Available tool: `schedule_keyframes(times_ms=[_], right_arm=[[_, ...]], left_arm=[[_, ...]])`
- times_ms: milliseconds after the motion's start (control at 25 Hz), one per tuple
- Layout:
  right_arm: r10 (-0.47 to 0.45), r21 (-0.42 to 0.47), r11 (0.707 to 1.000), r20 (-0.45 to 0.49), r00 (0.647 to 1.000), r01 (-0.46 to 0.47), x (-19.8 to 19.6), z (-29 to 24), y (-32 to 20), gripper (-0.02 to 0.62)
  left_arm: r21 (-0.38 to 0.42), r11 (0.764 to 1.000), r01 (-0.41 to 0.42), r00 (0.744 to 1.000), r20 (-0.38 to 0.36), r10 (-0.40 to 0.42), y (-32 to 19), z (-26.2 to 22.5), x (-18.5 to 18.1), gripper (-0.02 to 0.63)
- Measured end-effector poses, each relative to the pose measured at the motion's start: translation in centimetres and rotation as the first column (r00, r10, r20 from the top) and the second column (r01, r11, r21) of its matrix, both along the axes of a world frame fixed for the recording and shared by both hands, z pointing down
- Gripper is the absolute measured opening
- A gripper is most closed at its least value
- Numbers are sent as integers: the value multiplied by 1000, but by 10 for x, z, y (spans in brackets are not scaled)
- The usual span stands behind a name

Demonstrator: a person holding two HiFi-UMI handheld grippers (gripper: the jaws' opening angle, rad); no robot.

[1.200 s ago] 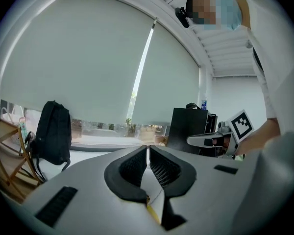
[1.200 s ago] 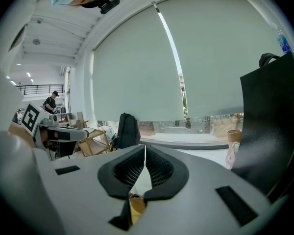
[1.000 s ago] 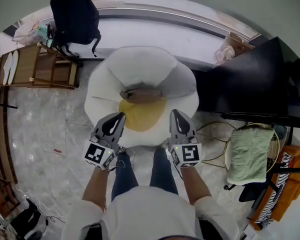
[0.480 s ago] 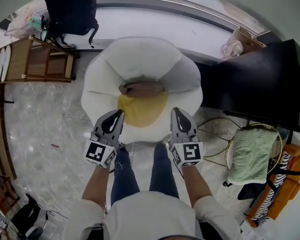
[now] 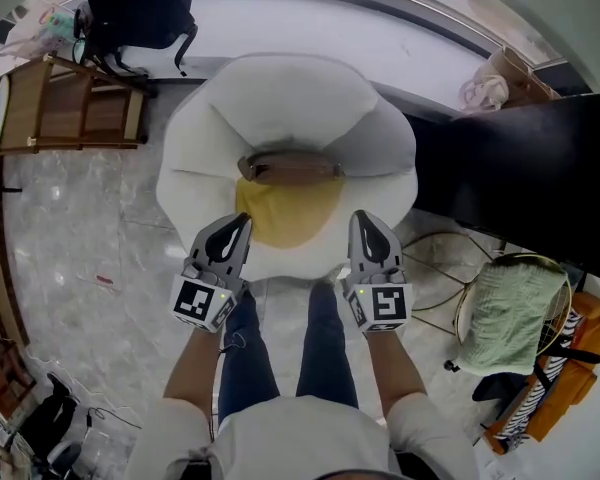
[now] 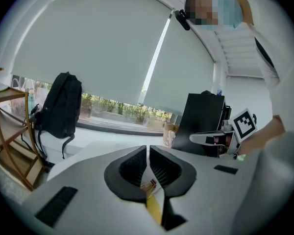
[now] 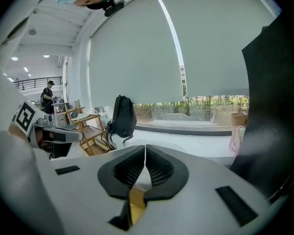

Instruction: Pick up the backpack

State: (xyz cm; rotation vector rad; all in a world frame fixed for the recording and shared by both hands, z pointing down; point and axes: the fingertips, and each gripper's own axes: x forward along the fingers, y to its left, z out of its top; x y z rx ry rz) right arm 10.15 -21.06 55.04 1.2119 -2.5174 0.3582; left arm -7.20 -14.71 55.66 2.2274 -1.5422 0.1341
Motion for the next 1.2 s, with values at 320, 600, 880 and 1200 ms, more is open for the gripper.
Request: schedule_keyframes(times_ms=[320, 600, 880, 1200], right_arm=[[-20, -19, 1000, -2, 1000, 20, -11, 40, -4, 31], [-27, -53, 998, 14, 1000, 28, -13, 79, -10, 29], [-50, -59, 997, -6, 999, 50, -15, 114, -13, 29], [-70, -69, 995, -25, 997, 68, -16, 156, -18, 29]], left_arm=[[-28, 1000, 14, 1000, 0, -14, -5, 40, -5, 43], [-41, 999, 12, 1000, -7, -12, -11, 75, -3, 43], [-26, 999, 23, 1000, -7, -23, -24, 102, -6, 43], [-41, 997, 59, 997, -37, -60, -29, 132, -8, 43]])
